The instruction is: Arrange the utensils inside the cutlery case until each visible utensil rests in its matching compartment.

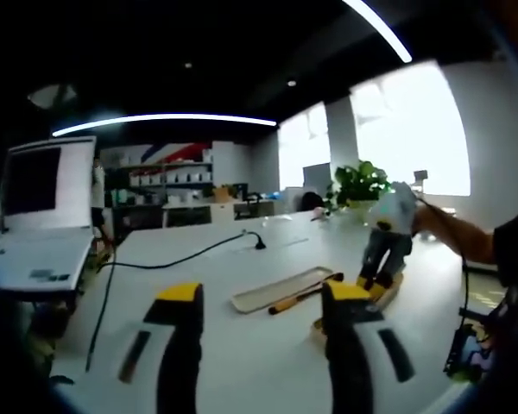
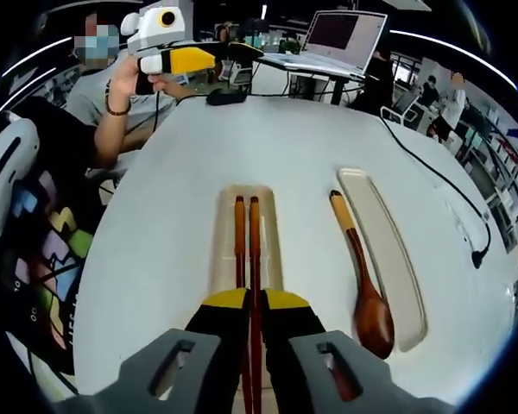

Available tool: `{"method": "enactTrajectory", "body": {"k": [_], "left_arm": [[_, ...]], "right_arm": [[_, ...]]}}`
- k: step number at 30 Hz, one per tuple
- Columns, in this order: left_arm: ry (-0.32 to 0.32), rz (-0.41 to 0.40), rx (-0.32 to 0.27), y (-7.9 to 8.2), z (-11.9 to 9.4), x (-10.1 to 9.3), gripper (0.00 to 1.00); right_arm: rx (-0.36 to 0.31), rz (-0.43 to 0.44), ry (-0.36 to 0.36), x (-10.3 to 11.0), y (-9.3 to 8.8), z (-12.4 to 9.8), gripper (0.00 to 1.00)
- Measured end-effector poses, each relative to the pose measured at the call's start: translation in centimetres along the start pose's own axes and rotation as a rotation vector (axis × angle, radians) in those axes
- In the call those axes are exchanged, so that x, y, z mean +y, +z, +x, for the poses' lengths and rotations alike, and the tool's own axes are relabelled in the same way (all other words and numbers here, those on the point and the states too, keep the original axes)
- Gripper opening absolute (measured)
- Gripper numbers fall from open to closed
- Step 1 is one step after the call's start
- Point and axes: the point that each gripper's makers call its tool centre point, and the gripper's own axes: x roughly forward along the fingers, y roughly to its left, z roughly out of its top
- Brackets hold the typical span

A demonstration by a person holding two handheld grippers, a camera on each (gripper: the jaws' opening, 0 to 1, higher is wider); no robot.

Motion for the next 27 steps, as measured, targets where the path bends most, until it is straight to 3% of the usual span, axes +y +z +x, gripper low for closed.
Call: {"method": "enactTrajectory", "body": {"k": [11, 22, 27], "left_arm": [[-0.009, 0.004, 0.004, -0.1, 0.2, -0.5, 0.57], [0.034, 0.019, -0.017, 0.3, -0.4, 0.7, 0.53], [0.014, 0.014, -0.011, 0.0, -0.2, 0.6, 0.51]], "right_arm": [[-0.05, 0.014, -0.067, -2.0, 1.0, -2.0, 0.05], [-0.06, -0.017, -0.125, -4.2, 3.4, -4.0, 0.06], [-0.045, -0.005, -0.142, -5.6, 3.7, -4.1, 0.06]]}}
